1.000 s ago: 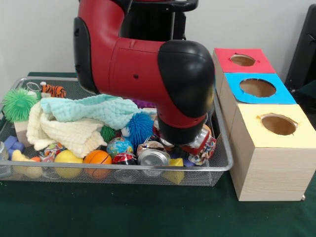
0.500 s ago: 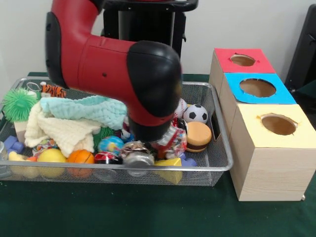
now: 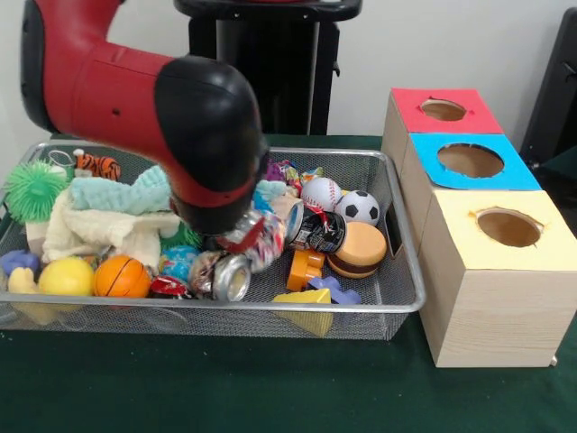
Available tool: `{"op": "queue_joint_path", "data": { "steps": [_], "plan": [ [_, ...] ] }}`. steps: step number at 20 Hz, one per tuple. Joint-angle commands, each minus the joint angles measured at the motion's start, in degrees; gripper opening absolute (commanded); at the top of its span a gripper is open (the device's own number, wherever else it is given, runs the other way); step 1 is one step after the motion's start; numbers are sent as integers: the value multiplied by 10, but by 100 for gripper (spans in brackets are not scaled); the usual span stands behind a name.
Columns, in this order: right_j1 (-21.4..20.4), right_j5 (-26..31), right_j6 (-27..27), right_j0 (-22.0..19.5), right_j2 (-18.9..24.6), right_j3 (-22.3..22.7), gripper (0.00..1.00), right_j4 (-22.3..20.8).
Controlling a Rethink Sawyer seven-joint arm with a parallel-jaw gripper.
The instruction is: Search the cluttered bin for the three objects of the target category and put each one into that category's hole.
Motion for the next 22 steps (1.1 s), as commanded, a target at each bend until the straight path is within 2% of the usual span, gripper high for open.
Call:
{"op": "queue_joint_path", "data": {
  "steps": [1, 15, 22],
  "plan": [
    [-9, -95, -158, -53, 36, 104, 0, -96],
    [-27, -160, -180, -126, 68, 173, 0, -187],
    [-23, -150, -174, -147, 86, 172, 0, -209]
  ]
}}
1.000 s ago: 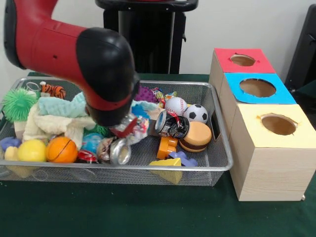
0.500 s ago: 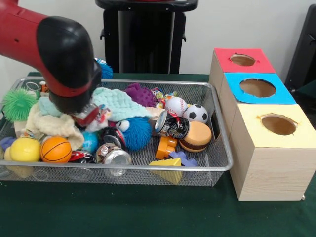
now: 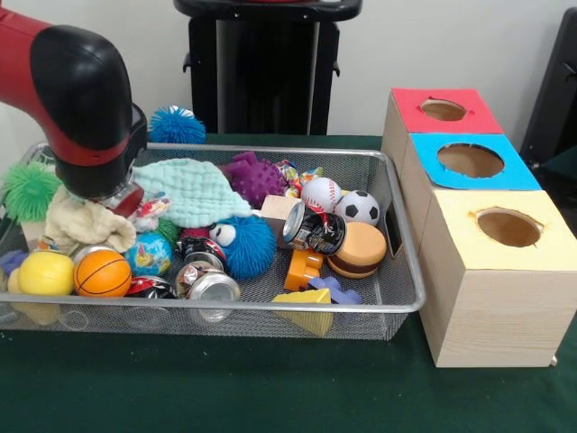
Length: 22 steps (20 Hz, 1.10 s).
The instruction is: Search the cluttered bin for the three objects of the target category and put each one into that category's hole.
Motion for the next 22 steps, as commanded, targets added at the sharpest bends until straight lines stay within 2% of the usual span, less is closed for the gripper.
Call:
{"op": "queue_joint_path", "data": {
  "steps": [1, 13, 22],
  "plan": [
    [24, -24, -165, -33, 68, 77, 0, -72],
    [11, -87, -58, -71, 120, 221, 0, -22],
    [54, -176, -24, -89, 146, 247, 0, -20]
  ]
}}
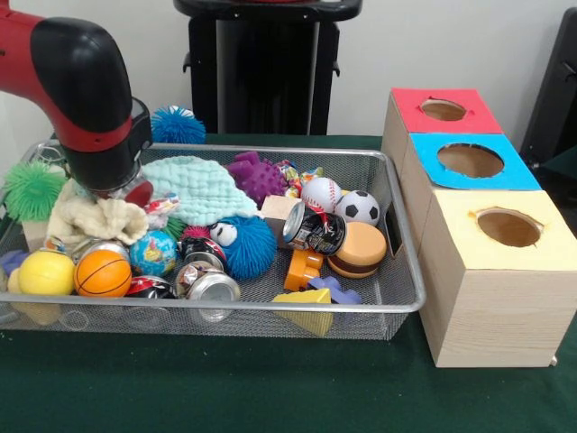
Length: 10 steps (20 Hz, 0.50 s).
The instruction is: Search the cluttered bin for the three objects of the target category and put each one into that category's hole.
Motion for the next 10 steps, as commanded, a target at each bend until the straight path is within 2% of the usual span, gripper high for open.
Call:
{"op": "queue_joint_path", "data": {
  "steps": [1, 5, 10],
  "plan": [
    [94, -60, -22, -15, 79, 135, 0, -9],
    [106, -95, -3, -17, 91, 141, 0, -2],
    [95, -123, 26, 23, 65, 130, 0, -18]
  ]
}}
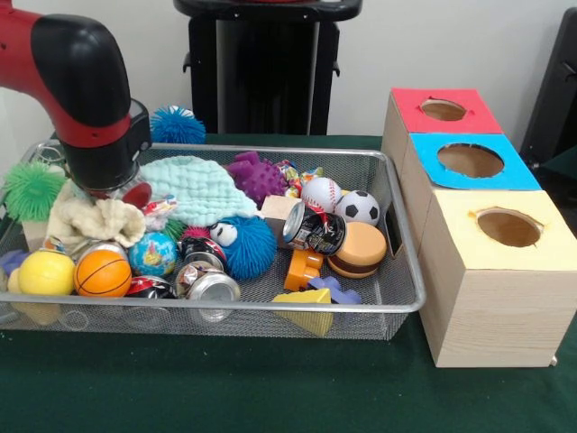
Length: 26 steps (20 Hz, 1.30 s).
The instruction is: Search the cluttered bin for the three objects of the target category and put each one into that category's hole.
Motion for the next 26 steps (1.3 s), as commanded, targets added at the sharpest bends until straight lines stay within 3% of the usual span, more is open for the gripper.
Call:
{"op": "queue_joint_path", "data": {
  "steps": [1, 4, 8, 12, 21, 26],
  "plan": [
    [101, -69, 26, 44, 50, 100, 0, -25],
    [92, -79, 28, 60, 35, 94, 0, -35],
    [66, -145, 38, 84, 8, 102, 0, -64],
    [24, -172, 49, 113, -20, 114, 0, -76],
    [-55, -116, 20, 126, -21, 134, 0, -48],
    [-70, -76, -7, 111, 6, 138, 0, -33]
  ]
}}
